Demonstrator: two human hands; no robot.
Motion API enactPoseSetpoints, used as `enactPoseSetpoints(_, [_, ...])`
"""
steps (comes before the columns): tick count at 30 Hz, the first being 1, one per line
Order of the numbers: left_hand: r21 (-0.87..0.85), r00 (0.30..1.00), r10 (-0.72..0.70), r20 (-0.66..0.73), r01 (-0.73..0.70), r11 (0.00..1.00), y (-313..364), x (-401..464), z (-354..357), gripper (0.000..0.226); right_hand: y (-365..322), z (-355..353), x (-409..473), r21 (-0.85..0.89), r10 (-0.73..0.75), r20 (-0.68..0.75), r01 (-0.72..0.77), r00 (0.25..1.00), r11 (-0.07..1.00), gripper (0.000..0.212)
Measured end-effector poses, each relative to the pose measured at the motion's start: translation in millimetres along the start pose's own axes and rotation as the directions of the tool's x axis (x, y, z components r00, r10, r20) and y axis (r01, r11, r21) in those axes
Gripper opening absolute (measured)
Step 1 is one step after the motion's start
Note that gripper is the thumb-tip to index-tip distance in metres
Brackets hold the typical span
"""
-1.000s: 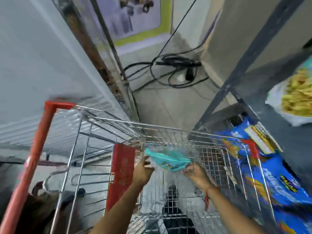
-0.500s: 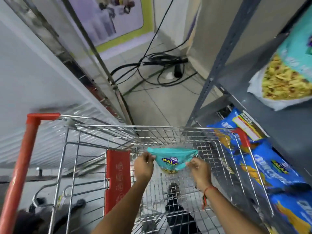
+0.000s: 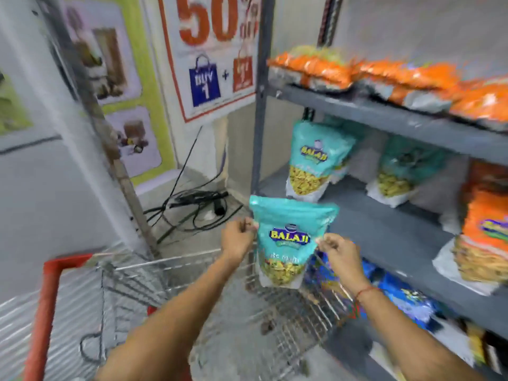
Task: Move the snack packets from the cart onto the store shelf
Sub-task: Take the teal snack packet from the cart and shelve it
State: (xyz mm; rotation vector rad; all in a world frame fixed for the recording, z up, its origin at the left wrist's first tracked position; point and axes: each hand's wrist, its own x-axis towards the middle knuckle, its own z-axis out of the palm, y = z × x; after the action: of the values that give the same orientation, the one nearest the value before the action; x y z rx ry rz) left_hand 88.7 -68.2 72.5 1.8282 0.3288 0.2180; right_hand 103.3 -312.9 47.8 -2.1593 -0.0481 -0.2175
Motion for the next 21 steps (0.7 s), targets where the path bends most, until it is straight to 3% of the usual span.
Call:
enactPoseSetpoints(4, [-0.053,0.972,0.203,0.120,-0.198,0.979,98,3,-12,0.012,-74,-84,10,-0.029,-0.163,-0.105,0.160,0.981,0.987,0.024])
enactPoseSetpoints(7, [-0.120,0.953,0.264,0.151,-0.247,0.961,165,4,-16,0.021,-125,-139,12,-0.117,-0.252,-0.149,0.236,0.956,0.965,0.031])
enactPoseSetpoints(11, [-0.241,0.923,0.344,0.171,-0.300,0.923,236,-4,-13,0.026,-166,-196,9,-0.150,-0.293,-0.246,0.262,0.924,0.953,0.018])
enactPoseSetpoints(16, [-0.255,0.911,0.347,0.221,-0.290,0.923,273,-7,2,0.004,-179,-231,-2,-0.040,-0.257,-0.287,0.257,0.923,0.966,0.025])
enactPoseSetpoints(21, [-0.227,0.908,0.340,0.246,-0.288,0.931,271,-3,21,0.006,-165,-240,-4,0.030,-0.200,-0.313,0.220,0.929,0.975,0.021])
